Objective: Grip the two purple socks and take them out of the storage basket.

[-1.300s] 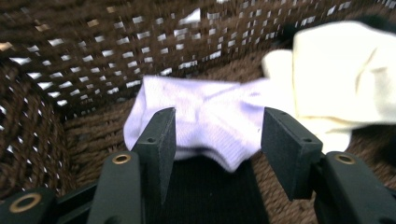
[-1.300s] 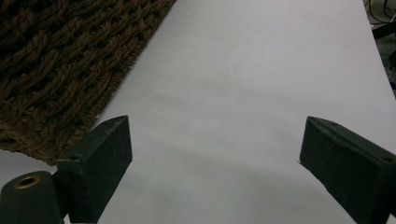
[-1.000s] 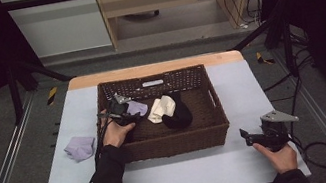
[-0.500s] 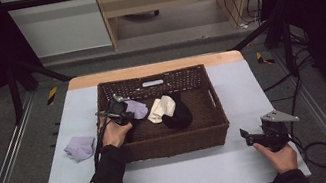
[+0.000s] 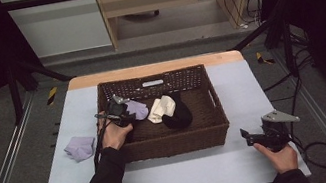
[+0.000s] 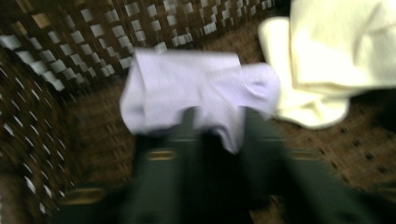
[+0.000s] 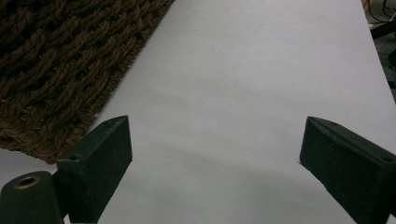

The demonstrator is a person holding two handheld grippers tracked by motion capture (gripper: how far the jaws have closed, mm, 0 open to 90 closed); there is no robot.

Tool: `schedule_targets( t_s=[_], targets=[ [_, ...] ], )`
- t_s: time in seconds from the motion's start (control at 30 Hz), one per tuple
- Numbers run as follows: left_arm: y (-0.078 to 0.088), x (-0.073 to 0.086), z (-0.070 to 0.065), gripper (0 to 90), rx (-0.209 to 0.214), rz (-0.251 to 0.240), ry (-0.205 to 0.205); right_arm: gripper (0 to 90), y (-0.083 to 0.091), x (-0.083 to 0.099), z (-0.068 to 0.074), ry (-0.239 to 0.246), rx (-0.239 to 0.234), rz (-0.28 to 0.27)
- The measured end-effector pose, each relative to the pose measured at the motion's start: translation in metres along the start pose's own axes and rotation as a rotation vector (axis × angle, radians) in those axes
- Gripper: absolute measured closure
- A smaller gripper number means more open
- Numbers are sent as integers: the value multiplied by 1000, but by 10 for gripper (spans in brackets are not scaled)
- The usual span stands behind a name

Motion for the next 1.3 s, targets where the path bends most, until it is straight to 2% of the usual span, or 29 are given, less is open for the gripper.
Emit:
schedule_targets(
  t_s=[0.07, 0.17, 0.23, 0.3, 0.43, 0.47, 0.57, 0.67, 0.77, 0.83, 1.03, 1.1, 1.3],
  targets=[
    [-3, -5, -1, 407, 19, -56, 1, 96, 0, 0, 0, 1, -1, -3],
    [-8, -13, 0, 322, 29, -100, 1, 96, -1, -1, -1, 2, 1, -2],
    [-12, -15, 0, 321, 33, -85, -43, 96, -2, -1, -1, 5, 2, -2],
    [-17, -13, -1, 355, 33, -41, -90, 96, -2, 0, 0, 0, -1, 3],
    [-22, 0, -3, 463, 50, 57, -123, 96, -2, 0, 1, 3, -4, 3],
    [-22, 2, -2, 529, 49, 70, -124, 96, -2, 0, 0, 6, -3, 0],
    [-20, 5, -2, 673, 62, 97, -106, 96, -1, 0, 0, 4, -3, 2],
    [-16, 8, 0, 791, 57, 127, -67, 96, -1, 0, 0, 6, -2, 1],
    [-12, 8, 0, 820, 58, 126, -17, 96, -1, 0, 0, 5, -2, 0],
    [-9, 6, 0, 825, 56, 105, -10, 96, 0, 0, 0, 6, -2, -2],
    [6, -9, 1, 826, 68, -54, 42, 96, -1, 0, 0, 5, 1, 0],
    [12, -14, 2, 827, 60, -95, 41, 96, 0, 0, 0, 6, 1, 1],
    [41, -36, 1, 831, 54, -294, 65, 96, -1, 0, -1, 7, 2, 1]
  ],
)
Point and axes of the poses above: each handheld gripper's, and its own axes: y roughly backward along the jaws, x roughly out of its underside, z roughly to its left, the point moved 8 cm from there along -y, roughly forward along the jaws, and after that the axes turned 6 degrees about -y, right-handed, at the moved point
